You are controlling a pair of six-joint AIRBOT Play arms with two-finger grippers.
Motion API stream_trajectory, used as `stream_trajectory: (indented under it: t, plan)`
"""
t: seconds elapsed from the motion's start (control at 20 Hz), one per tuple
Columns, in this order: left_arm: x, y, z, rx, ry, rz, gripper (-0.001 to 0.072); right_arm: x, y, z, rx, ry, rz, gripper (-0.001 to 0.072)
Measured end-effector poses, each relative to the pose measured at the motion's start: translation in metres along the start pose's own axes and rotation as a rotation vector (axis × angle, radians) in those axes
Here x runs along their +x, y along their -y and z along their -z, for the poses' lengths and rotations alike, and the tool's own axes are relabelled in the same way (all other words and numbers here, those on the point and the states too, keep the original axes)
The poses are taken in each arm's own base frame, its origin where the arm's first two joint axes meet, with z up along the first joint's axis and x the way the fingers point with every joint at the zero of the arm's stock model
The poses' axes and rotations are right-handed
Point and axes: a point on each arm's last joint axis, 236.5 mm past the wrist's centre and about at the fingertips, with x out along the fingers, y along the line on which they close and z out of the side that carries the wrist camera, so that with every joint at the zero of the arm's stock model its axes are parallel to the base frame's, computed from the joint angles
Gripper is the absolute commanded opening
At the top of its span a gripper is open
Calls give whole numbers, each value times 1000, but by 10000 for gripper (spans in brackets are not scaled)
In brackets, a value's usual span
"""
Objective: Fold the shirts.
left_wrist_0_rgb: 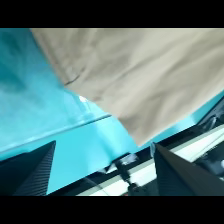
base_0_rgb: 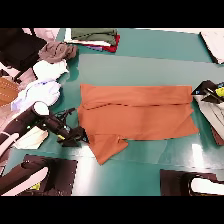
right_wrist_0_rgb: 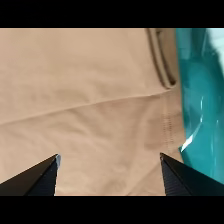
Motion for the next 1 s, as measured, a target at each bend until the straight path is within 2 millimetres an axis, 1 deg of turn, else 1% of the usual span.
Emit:
stream_trajectory:
  t: [0.15,0.3,0.45,0.5,0.55,0.6,0.65,0.7,0.75,0.9,1.0]
  plan:
    - [13,0,-4,-72,38,58,695,5,-9,7,-23,-5,-11,706]
    - [22,4,-12,-119,85,103,695,7,-12,8,-35,-1,-14,705]
    - [37,10,-11,-116,103,95,693,7,-12,8,-36,4,-15,705]
    - [42,15,-9,-116,105,93,678,6,-11,8,-34,6,-14,704]
    - [47,19,-9,-114,114,95,489,6,-9,7,-33,8,-12,705]
    - [51,21,-10,-103,132,89,326,4,-9,7,-33,12,-12,705]
    - [55,23,-13,-89,153,85,218,3,-8,7,-32,15,-11,705]
    - [57,29,-16,-90,174,98,137,2,-6,6,-28,20,-10,705]
    - [60,35,-18,-89,189,113,31,1,-4,5,-24,27,-6,705]
    - [65,49,-17,-73,210,143,28,-3,5,3,-3,37,-3,705]
    - [64,62,-14,-29,204,170,28,-6,12,2,15,40,-1,705]
